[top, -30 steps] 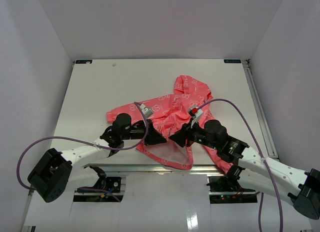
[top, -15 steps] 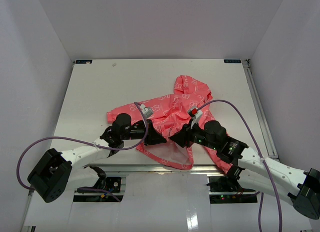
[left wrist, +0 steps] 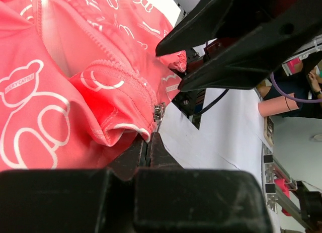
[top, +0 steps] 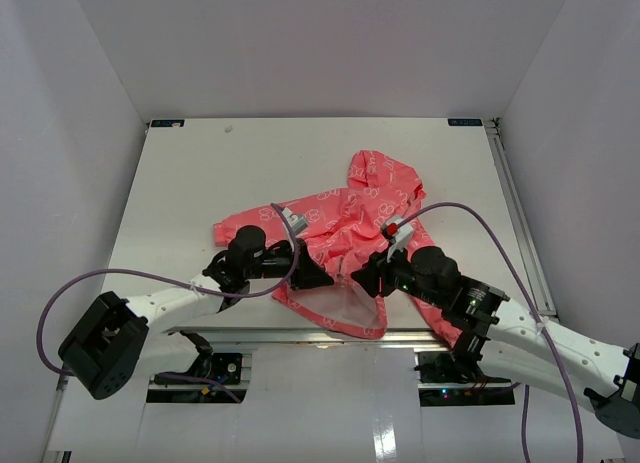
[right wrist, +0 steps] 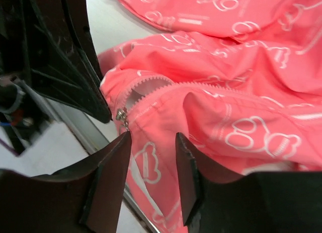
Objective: Zip up the jacket
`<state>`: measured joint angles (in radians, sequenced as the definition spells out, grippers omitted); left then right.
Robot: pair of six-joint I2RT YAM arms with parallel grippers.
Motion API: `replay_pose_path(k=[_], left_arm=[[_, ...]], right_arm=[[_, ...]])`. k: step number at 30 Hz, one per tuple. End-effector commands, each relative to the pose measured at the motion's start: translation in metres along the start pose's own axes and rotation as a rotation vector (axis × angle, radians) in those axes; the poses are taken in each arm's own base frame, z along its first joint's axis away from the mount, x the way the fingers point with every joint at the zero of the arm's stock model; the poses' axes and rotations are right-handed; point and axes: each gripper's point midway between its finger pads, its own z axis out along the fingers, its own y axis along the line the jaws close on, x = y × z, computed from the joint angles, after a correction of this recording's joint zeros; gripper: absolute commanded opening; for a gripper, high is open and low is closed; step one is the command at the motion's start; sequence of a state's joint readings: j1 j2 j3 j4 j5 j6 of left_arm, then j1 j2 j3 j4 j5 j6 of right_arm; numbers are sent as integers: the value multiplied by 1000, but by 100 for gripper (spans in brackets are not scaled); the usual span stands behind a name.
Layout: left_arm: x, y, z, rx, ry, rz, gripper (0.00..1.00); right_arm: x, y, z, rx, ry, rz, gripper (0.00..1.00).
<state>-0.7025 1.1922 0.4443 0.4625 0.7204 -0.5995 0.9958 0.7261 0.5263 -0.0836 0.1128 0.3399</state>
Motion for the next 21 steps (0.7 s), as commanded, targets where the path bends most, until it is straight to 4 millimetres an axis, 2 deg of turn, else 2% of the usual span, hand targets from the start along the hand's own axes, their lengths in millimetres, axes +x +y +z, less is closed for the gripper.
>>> replay_pose_path(k=[1, 3, 4, 5, 11, 14, 19, 21], left_arm=[[-15, -2, 4, -1, -16, -17, 0], [-15, -1, 4, -3, -14, -25, 0], [-15, -1, 4, -4, -14, -29, 0], [-15, -1, 3, -5, -15, -34, 0], [-19, -4, -3, -8, -34, -77, 0], [-21, -8, -5, 2, -38, -90, 0], [-20, -19, -8, 52, -37, -99, 0], [-20, -24, -9, 73, -38, -100, 0]], right_arm=[[-27, 9, -10, 114, -14, -243, 48], [-28, 0, -15, 236, -42, -377, 48], [-27, 10, -16, 219, -55, -413, 48], [-23, 5, -17, 256, -61, -483, 47], [-10, 20, -17, 267, -100, -765, 47], [-12, 35, -16, 233, -146, -851, 47], [-17, 41, -12, 247, -177, -970, 47], [-20, 50, -10, 219, -207, -1008, 47]])
